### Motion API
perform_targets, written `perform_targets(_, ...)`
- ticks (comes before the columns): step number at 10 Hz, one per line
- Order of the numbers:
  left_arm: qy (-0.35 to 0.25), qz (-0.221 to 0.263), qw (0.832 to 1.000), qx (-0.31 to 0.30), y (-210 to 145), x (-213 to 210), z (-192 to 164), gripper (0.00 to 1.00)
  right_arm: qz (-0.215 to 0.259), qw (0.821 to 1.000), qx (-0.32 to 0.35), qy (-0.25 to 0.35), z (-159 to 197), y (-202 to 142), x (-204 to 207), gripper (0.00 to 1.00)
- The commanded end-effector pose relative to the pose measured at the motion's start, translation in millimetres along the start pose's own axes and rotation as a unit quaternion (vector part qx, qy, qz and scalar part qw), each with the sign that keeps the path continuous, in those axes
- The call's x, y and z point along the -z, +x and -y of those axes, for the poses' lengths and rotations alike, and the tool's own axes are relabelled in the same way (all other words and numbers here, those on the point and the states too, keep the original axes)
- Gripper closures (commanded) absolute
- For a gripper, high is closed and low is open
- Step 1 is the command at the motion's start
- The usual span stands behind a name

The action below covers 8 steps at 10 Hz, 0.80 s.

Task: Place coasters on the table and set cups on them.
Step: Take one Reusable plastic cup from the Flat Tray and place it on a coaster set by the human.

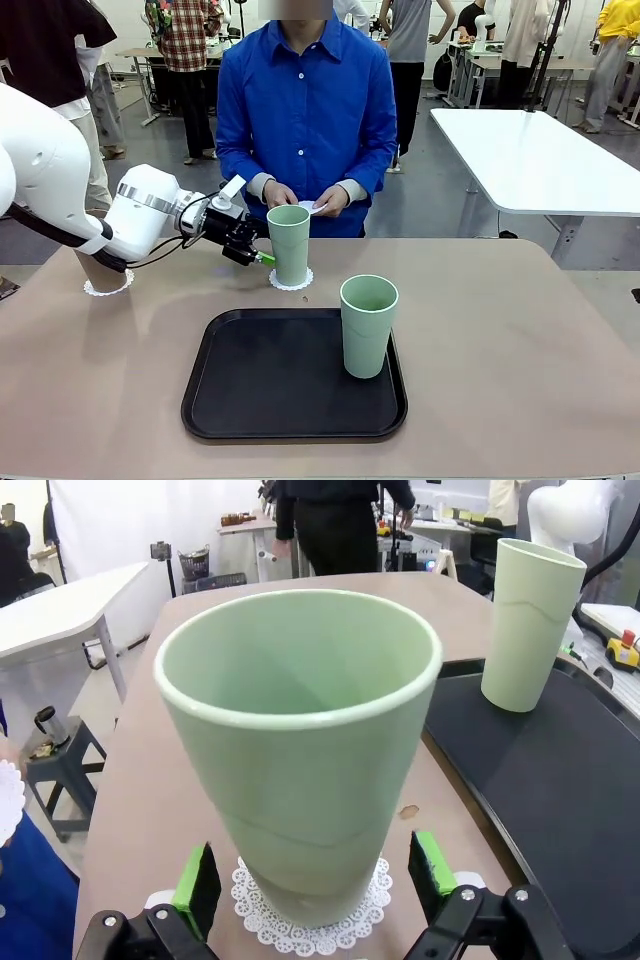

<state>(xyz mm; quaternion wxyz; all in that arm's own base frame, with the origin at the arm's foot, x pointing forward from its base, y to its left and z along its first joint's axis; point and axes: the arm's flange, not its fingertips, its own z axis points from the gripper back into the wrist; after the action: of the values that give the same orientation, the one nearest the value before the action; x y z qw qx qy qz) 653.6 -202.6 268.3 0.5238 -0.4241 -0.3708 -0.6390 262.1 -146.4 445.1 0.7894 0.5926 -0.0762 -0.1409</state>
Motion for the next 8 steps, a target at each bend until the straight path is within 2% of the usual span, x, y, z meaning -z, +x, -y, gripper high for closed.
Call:
perform_targets(1,0.009,-0.042,0.999,0.015,14.8,-15.0,17.8,0.0,0.001,1.0,-0.004,0.011,-0.8,0.2,0.9,0.0)
perform_targets(3,0.027,-0.082,0.996,0.022,29.6,-28.0,25.4,0.0,0.001,1.0,-0.004,0.011,-0.8,0.2,0.9,0.0)
perform_targets(4,0.037,-0.124,0.991,0.027,40.6,-33.7,33.3,0.0,0.001,1.0,-0.004,0.011,-0.8,0.2,0.9,0.0)
perform_targets(5,0.077,-0.207,0.975,0.006,54.6,-38.9,45.6,0.0,0.001,1.0,-0.004,0.011,-0.8,0.2,0.9,0.0)
perform_targets(6,0.1,-0.258,0.961,-0.011,72.7,-40.0,57.8,0.0,0.001,1.0,-0.004,0.011,-0.8,0.2,0.9,0.0)
perform_targets(8,0.145,-0.335,0.931,-0.008,112.4,-43.6,86.2,0.0,0.001,1.0,-0.004,0.011,-0.8,0.2,0.9,0.0)
